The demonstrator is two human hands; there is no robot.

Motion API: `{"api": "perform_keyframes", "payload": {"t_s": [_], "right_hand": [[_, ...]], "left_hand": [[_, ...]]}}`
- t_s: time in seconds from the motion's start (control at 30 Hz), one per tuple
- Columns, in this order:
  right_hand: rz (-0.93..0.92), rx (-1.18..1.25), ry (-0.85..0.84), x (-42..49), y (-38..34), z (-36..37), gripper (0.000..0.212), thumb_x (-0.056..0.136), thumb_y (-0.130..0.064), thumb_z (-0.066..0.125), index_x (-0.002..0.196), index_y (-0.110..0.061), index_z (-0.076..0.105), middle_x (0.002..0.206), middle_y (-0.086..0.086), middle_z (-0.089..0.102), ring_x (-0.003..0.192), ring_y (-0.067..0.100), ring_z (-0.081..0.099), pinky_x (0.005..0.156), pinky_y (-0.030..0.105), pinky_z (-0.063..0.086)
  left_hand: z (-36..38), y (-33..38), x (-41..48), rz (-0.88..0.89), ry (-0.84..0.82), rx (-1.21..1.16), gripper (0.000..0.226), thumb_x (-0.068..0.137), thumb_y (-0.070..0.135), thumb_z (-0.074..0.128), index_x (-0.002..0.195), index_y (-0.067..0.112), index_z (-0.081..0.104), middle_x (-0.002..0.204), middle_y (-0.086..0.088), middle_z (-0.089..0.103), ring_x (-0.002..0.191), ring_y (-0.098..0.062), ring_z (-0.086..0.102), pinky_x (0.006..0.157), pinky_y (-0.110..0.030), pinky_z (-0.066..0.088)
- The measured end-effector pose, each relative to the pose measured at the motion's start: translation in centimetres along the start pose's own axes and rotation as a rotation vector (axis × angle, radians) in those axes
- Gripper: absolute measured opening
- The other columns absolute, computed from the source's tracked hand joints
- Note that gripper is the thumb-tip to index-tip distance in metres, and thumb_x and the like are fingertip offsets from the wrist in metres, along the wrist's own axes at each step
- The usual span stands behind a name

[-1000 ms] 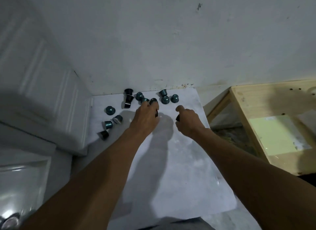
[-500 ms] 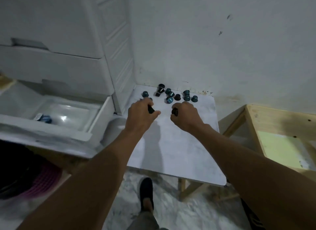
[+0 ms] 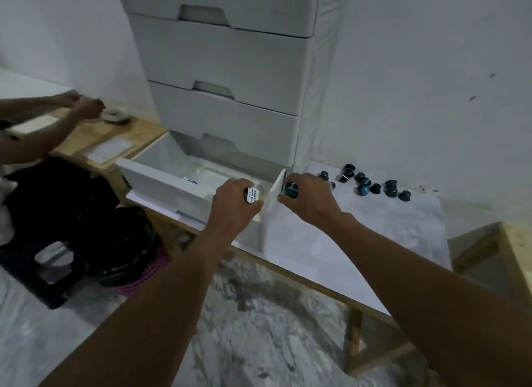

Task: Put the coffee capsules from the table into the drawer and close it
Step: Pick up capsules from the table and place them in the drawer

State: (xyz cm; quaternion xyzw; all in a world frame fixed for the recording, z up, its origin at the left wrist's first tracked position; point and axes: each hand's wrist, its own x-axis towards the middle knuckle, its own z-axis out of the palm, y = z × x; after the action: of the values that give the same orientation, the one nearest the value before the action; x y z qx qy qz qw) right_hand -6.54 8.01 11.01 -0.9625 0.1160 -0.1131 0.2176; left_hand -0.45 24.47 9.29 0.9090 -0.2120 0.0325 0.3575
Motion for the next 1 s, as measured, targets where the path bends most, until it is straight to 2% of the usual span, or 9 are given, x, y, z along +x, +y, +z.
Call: {"api": "perform_keyframes", "payload": {"t_s": [0.1, 0.23, 0.4, 0.47, 0.53, 0.7, 0.8, 0.87, 1.0], "right_hand": [[-0.002, 0.034, 0.011, 2.0, -4.2, 2.1, 0.033, 0.083, -0.031, 0.071, 0.108, -0.011, 0.065, 0.105, 0.014, 0.065, 0.095, 0.031, 0.061, 0.079, 0.033, 0.048], [0.014, 0.079, 0.026, 4.4, -8.8, 5.5, 0.039, 0.082, -0.027, 0.072, 0.118, -0.016, 0.063, 0.113, 0.015, 0.061, 0.1, 0.028, 0.057, 0.079, 0.023, 0.035], [0.046, 0.109, 0.056, 7.3, -11.9, 8.9, 0.037, 0.083, -0.023, 0.07, 0.119, -0.015, 0.066, 0.111, 0.017, 0.063, 0.097, 0.03, 0.059, 0.084, 0.029, 0.043], [0.06, 0.108, 0.058, 8.8, -12.2, 9.8, 0.035, 0.085, -0.024, 0.067, 0.12, -0.015, 0.065, 0.111, 0.017, 0.064, 0.098, 0.03, 0.06, 0.087, 0.032, 0.046], [0.077, 0.109, 0.032, 10.6, -12.1, 10.4, 0.039, 0.087, -0.025, 0.065, 0.124, -0.015, 0.061, 0.115, 0.016, 0.063, 0.103, 0.03, 0.059, 0.09, 0.033, 0.045], [0.123, 0.111, -0.061, 15.7, -10.8, 12.3, 0.033, 0.081, -0.024, 0.072, 0.108, -0.01, 0.062, 0.104, 0.012, 0.065, 0.09, 0.026, 0.059, 0.077, 0.034, 0.048], [0.141, 0.12, -0.133, 18.5, -9.8, 13.6, 0.036, 0.08, -0.022, 0.074, 0.111, -0.009, 0.062, 0.107, 0.013, 0.065, 0.094, 0.028, 0.06, 0.077, 0.031, 0.046], [0.164, 0.123, -0.173, 20.2, -9.2, 14.6, 0.043, 0.079, -0.02, 0.075, 0.117, -0.008, 0.06, 0.113, 0.013, 0.064, 0.1, 0.03, 0.06, 0.083, 0.034, 0.048], [0.208, 0.139, -0.246, 22.6, -8.0, 17.0, 0.038, 0.075, -0.016, 0.079, 0.108, -0.008, 0.063, 0.107, 0.013, 0.067, 0.092, 0.027, 0.061, 0.073, 0.026, 0.043]], "left_hand": [[-3.8, -3.6, 1.2, 0.016, -0.001, 0.013, 0.045, 0.077, 0.029, 0.075, 0.117, 0.014, 0.063, 0.111, -0.005, 0.064, 0.099, -0.02, 0.061, 0.088, -0.029, 0.046], [-8.2, -8.1, 3.3, 0.049, -0.013, 0.032, 0.045, 0.078, 0.025, 0.074, 0.12, 0.014, 0.062, 0.116, -0.005, 0.064, 0.104, -0.018, 0.06, 0.091, -0.027, 0.045], [-10.4, -11.9, 6.5, 0.076, -0.065, 0.043, 0.045, 0.078, 0.022, 0.073, 0.121, 0.016, 0.061, 0.118, -0.006, 0.063, 0.103, -0.019, 0.06, 0.089, -0.024, 0.044], [-10.4, -13.1, 8.2, 0.079, -0.095, 0.059, 0.045, 0.079, 0.023, 0.073, 0.122, 0.017, 0.061, 0.118, -0.006, 0.063, 0.102, -0.019, 0.061, 0.087, -0.022, 0.043], [-10.1, -13.9, 10.2, 0.07, -0.113, 0.052, 0.046, 0.078, 0.023, 0.074, 0.122, 0.018, 0.061, 0.117, -0.006, 0.064, 0.101, -0.02, 0.061, 0.089, -0.025, 0.046], [-8.7, -14.9, 15.4, -0.004, -0.174, 0.018, 0.039, 0.079, 0.022, 0.075, 0.115, 0.013, 0.062, 0.107, -0.004, 0.067, 0.093, -0.019, 0.064, 0.083, -0.025, 0.05], [-7.5, -15.5, 18.6, 0.037, -0.281, 0.051, 0.038, 0.078, 0.02, 0.075, 0.113, 0.013, 0.064, 0.106, -0.006, 0.068, 0.095, -0.02, 0.065, 0.085, -0.03, 0.053], [-6.8, -16.1, 20.6, 0.042, -0.328, 0.079, 0.035, 0.079, 0.021, 0.074, 0.112, 0.013, 0.065, 0.105, -0.005, 0.069, 0.094, -0.019, 0.065, 0.078, -0.025, 0.049], [-5.5, -17.6, 23.8, 0.036, -0.468, 0.134, 0.04, 0.081, 0.022, 0.073, 0.119, 0.015, 0.061, 0.112, -0.001, 0.067, 0.096, -0.014, 0.063, 0.064, -0.011, 0.039]]}}
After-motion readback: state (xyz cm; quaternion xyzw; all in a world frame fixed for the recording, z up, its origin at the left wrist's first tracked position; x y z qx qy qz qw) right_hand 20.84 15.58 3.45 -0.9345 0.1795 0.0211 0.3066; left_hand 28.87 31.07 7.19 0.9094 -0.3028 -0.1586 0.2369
